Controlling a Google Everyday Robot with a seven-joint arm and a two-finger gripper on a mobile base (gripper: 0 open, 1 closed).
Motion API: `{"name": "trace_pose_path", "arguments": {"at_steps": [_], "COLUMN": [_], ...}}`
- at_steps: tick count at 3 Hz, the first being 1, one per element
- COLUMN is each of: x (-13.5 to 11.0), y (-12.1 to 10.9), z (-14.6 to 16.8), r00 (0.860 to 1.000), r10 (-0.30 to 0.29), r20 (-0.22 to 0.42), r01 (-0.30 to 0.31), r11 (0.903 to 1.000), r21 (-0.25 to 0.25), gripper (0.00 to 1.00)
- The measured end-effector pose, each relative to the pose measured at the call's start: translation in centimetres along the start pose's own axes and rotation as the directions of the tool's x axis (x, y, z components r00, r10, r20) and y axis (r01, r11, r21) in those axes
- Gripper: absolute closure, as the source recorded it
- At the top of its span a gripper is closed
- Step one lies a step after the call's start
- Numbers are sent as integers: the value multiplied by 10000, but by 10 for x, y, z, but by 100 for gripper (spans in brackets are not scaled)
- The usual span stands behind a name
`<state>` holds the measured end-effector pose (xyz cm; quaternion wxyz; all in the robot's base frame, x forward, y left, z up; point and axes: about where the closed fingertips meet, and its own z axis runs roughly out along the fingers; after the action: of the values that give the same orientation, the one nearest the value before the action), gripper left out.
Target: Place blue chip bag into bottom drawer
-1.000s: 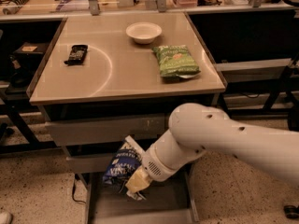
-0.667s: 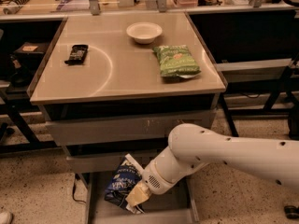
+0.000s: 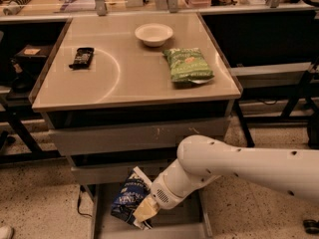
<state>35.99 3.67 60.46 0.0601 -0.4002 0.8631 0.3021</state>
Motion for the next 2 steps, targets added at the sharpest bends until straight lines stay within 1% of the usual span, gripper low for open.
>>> {"name": "trace_pose_path", "arguments": {"at_steps": [1, 2], "x": [19, 30], "y": [-26, -60], "z": [36, 64], "r00": [9973, 9891], "r10": [731, 1434], "r20": [-9, 322], "r01": [-731, -1443], "r11": [9973, 9891], "r21": [-35, 288], "gripper": [100, 100]}}
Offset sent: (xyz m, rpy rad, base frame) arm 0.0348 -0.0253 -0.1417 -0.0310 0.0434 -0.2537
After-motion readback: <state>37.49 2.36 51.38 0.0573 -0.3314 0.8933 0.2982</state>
